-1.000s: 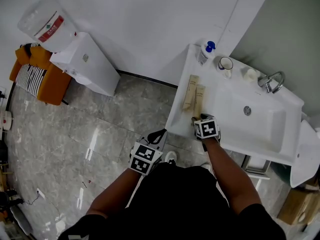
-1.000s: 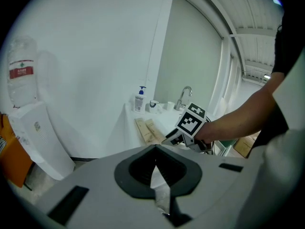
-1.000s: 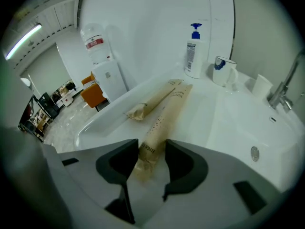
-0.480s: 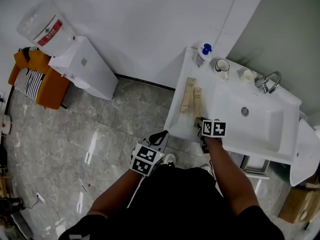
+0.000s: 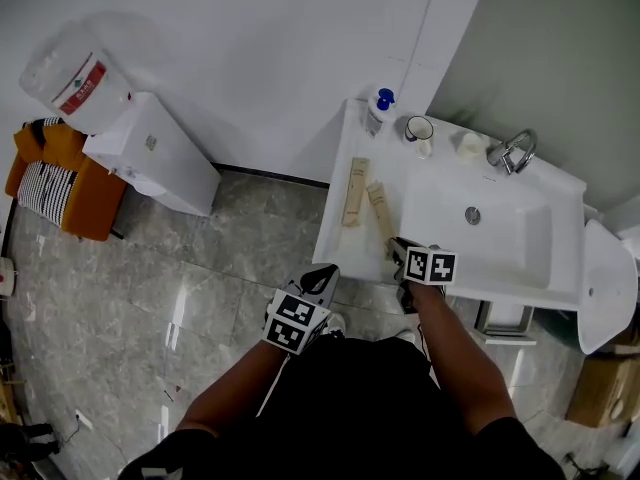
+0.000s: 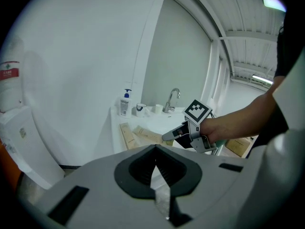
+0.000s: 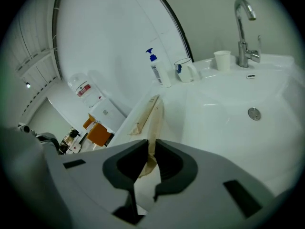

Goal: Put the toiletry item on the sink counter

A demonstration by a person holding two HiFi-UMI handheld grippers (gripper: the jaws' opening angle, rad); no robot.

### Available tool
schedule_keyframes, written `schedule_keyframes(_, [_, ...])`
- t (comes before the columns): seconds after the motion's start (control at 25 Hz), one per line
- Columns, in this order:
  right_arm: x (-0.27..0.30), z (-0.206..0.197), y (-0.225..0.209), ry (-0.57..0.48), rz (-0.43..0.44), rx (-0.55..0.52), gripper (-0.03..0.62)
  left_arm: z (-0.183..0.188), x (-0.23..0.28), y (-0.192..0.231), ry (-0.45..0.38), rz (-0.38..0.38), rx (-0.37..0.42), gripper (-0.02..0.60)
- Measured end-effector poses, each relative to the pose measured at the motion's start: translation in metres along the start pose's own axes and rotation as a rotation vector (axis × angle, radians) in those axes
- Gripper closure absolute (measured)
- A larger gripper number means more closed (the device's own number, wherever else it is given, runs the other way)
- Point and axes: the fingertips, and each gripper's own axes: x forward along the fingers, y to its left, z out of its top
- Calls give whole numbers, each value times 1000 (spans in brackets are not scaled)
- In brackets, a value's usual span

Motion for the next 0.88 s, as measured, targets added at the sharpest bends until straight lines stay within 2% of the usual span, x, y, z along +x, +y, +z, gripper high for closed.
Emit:
schedule_keyframes(0.08, [-9,0,-2,-21,-1,13,579,1,2,-5,-3,-11,9,581])
schedule_keyframes(0.6, [-47,1,-4,-112,30,81,583,1,12,-29,1,-66,44,581])
schedule_keyframes(0.88, [-95,5,-2,-193,44,102,583,9,24,-49,3,-133,90,581])
